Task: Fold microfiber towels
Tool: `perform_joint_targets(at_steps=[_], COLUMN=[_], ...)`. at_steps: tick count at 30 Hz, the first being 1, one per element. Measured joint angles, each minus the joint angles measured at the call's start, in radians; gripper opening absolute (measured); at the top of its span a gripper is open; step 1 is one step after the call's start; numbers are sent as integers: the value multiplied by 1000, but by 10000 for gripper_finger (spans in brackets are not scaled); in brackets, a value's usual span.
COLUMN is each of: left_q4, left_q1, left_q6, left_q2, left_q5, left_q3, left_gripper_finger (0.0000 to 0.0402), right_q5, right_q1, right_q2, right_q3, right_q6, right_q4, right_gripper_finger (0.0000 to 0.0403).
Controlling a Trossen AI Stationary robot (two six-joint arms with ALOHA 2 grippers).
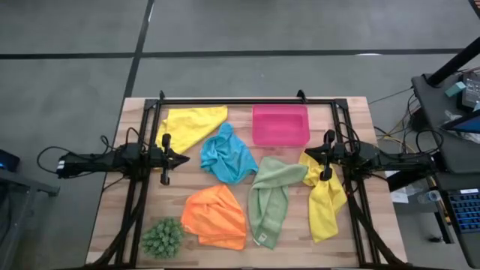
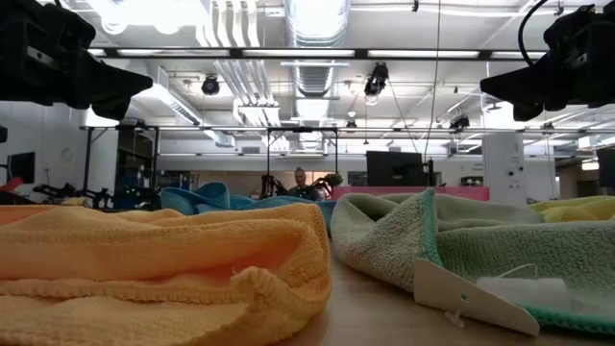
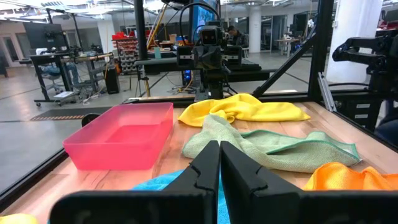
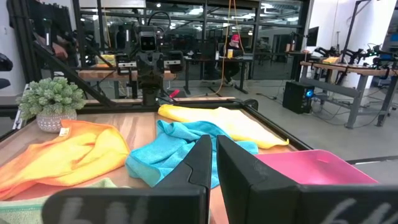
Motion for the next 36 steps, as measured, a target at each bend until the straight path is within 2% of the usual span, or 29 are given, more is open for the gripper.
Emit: perform_joint_targets(at_steps=[8, 9, 12, 15, 21, 36], left_q4=[2, 16, 153, 271, 424, 467], left_q1=[0, 0, 0, 0, 0, 0], left_q6=[0, -11, -182, -181, -182, -187], left_q2=[0, 0, 8, 6, 0, 0], left_q5=[0, 0, -6, -13, -14, -30], left_q3=[0, -1, -3, -4, -4, -2], left_gripper_finger=[0, 0, 0, 0, 0, 0], right_q5=[0, -1, -1, 0, 0, 1], right_q1=[0, 1, 2, 2, 2, 2], right_q2=[0, 0, 0, 0, 0, 0], right_q3=[0, 0, 0, 0, 0, 0], right_q6=[40, 99, 315, 440, 446, 445], right_q4=[0, 0, 0, 7, 8, -1], right_gripper_finger=[18, 18, 18, 18, 18, 18])
